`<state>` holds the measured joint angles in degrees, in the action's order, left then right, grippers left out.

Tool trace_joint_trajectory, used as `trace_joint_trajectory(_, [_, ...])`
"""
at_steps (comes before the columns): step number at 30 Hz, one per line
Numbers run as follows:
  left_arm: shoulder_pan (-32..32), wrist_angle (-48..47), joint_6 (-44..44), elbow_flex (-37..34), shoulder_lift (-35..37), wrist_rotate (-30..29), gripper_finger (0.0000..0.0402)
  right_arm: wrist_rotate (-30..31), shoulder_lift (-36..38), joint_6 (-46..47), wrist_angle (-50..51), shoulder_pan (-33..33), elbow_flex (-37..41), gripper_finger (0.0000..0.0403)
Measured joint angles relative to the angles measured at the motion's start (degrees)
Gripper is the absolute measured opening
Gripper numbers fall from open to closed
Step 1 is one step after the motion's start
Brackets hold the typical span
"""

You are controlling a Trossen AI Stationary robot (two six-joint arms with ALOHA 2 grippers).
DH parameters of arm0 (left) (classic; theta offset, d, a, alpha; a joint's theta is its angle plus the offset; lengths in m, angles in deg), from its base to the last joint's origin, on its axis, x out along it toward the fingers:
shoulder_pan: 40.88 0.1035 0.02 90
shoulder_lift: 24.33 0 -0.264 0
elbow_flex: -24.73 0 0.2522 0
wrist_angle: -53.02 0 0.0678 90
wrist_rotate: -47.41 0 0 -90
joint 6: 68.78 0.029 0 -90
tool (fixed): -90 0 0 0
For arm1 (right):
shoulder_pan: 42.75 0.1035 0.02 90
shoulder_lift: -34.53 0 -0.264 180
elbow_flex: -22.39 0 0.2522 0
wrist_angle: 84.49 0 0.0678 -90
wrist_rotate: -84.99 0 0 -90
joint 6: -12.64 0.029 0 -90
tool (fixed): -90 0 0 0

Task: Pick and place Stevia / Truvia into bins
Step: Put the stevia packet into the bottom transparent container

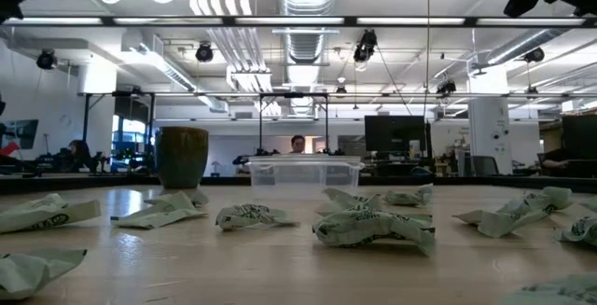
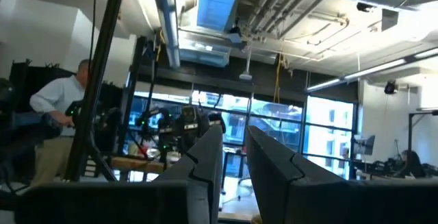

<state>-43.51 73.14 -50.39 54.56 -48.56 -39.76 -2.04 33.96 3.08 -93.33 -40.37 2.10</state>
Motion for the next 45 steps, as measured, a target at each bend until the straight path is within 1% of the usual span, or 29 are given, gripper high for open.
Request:
trace_joint_trajectory(2, [0.0,0.03,1.63,2.19,-3.2,-0.02,0.0141,-0.26,-0.23,-0.05,0.1,0.0,-0.38,0.0057])
trace_joint_trajectory(5, [0.0,-1.01,1.63,5.6,-7.52,0.0,0.0141,-0.39,-1.37,0.24,0.22,0.0,-0.74,0.0057])
trace_joint_trajectory(10, [0.0,-8.21,2.65,12.35,-18.4,-0.02,0.0141,-0.4,-5.01,0.02,0.34,0.0,-1.98,0.0057])
trace_joint_trajectory(14, [-0.04,-9.39,4.8,15.85,-26.35,-0.04,0.0141,-0.4,-9.08,-1.92,0.32,0.0,-4.26,0.0057])
trace_joint_trajectory(16, [-0.04,-8.1,4.99,17.99,-28.95,-0.04,0.0141,-0.37,-11.19,-2.46,0.55,0.0,-5.47,0.0057])
trace_joint_trajectory(18, [-0.04,-7.48,5.01,19.19,-30.34,-0.12,0.0141,-0.4,-13.73,-2.95,1.8,0.02,-6.91,0.0057])
trace_joint_trajectory(20, [-0.04,-9.07,5.03,20.32,-31.9,-0.4,0.0141,-0.18,-15.96,-2.99,3.71,0.02,-8.32,0.0057])
trace_joint_trajectory(22, [-0.04,-13.16,4.94,21.39,-33.0,-0.94,0.0141,-0.08,-18.82,-3.11,5.96,0.02,-9.92,0.0057])
trace_joint_trajectory(25, [-0.73,-18.47,4.51,23.82,-33.62,-3.81,0.0141,0.04,-22.66,-3.11,10.48,0.02,-12.53,0.0057])
trace_joint_trajectory(30, [-3.81,-29.03,1.19,25.94,-35.23,-8.66,0.0141,0.09,-29.02,-3.11,15.2,0.02,-17.11,0.0057])
trace_joint_trajectory(34, [-7.24,-35.65,-2.85,27.1,-35.92,-13.29,0.0141,0.1,-32.97,-4.13,16.0,0.02,-19.15,0.0057])
trace_joint_trajectory(40, [-12.18,-45.06,-10.95,26.78,-36.55,-20.34,0.0141,0.24,-37.72,-5.7,16.07,0.0,-20.25,0.0057])
trace_joint_trajectory(43, [-13.89,-49.46,-15.4,26.52,-37.02,-21.65,0.0141,0.24,-39.8,-5.64,16.06,0.0,-20.24,0.0057])
trace_joint_trajectory(45, [-14.57,-50.41,-17.95,26.43,-37.54,-21.9,0.0141,0.22,-41.1,-5.61,16.07,0.0,-20.17,0.0057])
